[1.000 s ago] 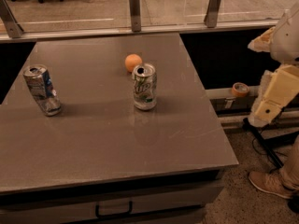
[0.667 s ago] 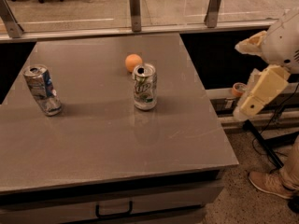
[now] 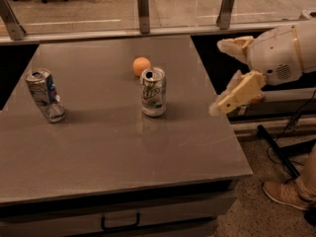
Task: Knock 7up can over
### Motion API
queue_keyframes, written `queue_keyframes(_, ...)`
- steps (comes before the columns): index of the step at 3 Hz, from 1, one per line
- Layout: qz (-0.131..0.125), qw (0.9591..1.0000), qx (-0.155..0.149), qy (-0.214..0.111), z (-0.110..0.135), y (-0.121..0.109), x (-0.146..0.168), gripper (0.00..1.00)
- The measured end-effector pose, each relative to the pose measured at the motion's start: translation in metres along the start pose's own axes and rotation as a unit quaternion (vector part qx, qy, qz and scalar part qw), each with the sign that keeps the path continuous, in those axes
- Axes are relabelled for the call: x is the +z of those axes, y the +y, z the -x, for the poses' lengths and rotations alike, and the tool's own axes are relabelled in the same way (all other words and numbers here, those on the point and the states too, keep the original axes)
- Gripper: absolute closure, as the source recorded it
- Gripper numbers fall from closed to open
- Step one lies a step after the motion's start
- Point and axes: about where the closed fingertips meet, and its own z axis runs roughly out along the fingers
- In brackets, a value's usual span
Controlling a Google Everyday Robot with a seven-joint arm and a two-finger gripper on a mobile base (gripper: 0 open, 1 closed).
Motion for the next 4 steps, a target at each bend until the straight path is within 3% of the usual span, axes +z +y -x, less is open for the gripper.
queue_keyframes(1, -0.022, 0.9985, -0.004, -0.050, 0.017, 0.000, 0.024, 0.00)
queue_keyframes(2, -0.034, 0.9978, -0.006, -0.057, 0.022, -0.005, 0.029, 0.00)
queue_keyframes(3, -0.009, 0.9964, 0.022, -0.081, 0.010, 0.004, 0.049, 0.00)
queue_keyframes(4, 0.029, 0.9920, 0.042, -0.115, 0.002, 0.013, 0.082, 0.00)
